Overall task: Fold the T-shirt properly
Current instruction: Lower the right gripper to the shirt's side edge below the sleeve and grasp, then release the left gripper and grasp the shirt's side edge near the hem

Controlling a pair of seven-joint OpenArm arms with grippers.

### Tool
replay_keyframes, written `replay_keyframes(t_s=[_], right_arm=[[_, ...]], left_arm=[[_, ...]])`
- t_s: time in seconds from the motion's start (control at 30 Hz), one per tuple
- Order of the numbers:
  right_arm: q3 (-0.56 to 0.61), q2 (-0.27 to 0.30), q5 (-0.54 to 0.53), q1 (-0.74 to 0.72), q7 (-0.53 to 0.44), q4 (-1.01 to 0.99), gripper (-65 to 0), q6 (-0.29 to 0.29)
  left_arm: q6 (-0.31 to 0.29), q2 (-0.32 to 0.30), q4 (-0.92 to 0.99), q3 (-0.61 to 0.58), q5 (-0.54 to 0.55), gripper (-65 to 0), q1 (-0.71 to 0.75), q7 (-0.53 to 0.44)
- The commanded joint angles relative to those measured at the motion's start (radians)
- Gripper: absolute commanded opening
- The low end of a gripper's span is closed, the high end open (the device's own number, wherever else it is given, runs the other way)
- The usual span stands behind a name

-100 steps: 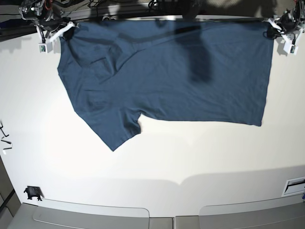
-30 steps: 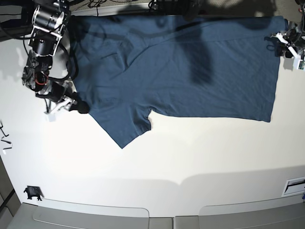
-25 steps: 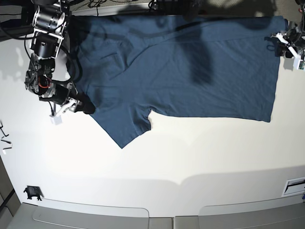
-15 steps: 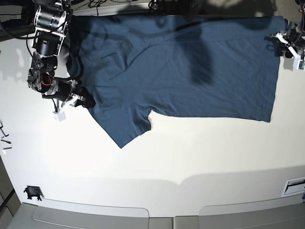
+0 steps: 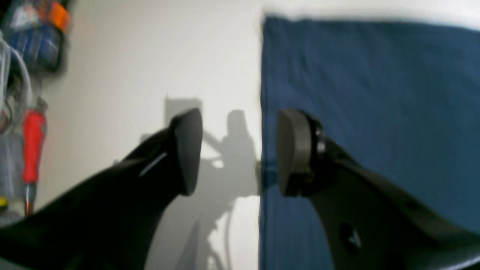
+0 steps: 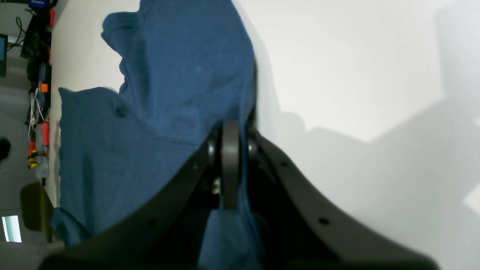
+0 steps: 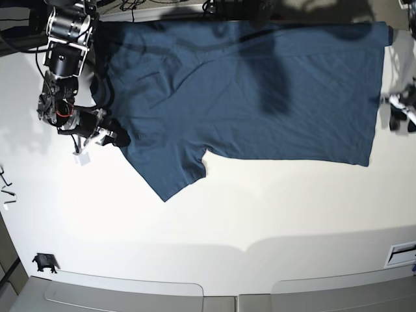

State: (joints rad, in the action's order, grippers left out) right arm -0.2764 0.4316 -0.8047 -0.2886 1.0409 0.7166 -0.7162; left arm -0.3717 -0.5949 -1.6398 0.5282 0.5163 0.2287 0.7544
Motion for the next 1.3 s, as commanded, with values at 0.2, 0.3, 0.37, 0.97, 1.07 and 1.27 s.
replay_keyframes(t_s=[0.2,0.3,0.37,0.97,1.07,1.27], right_arm=[[0.004,0.009,0.060,-0.002,0.033,0.000,-65.0,0.018],[0.004,0.009,0.060,-0.002,0.032,0.000,-65.0,0.018],[0.004,0.009,0.060,-0.002,0.033,0.000,-65.0,0.018],[0.004,0.008,0.060,-0.002,0.033,0.000,-65.0,0.018],[0.004,0.009,0.060,-0.002,0.033,0.000,-65.0,0.018],[0.004,0.009,0.060,-0.002,0.034,0.000,-65.0,0.018]], left_arm=[[0.005,-0.024,0.404,0.008,0.017,-35.5,-0.287,-0.060],[-0.003,-0.024,0.652,0.008,0.044,-35.5,-0.420,-0.068],[-0.021,-0.023,0.802,0.008,0.099,-35.5,-0.499,-0.073],[-0.120,0.103,1.146,-0.006,0.135,-35.5,-0.725,-0.014],[-0.123,0.117,1.146,-0.068,0.136,-35.5,-0.725,-0.016],[-0.123,0.113,1.146,-0.202,0.136,-35.5,-0.726,-0.027]])
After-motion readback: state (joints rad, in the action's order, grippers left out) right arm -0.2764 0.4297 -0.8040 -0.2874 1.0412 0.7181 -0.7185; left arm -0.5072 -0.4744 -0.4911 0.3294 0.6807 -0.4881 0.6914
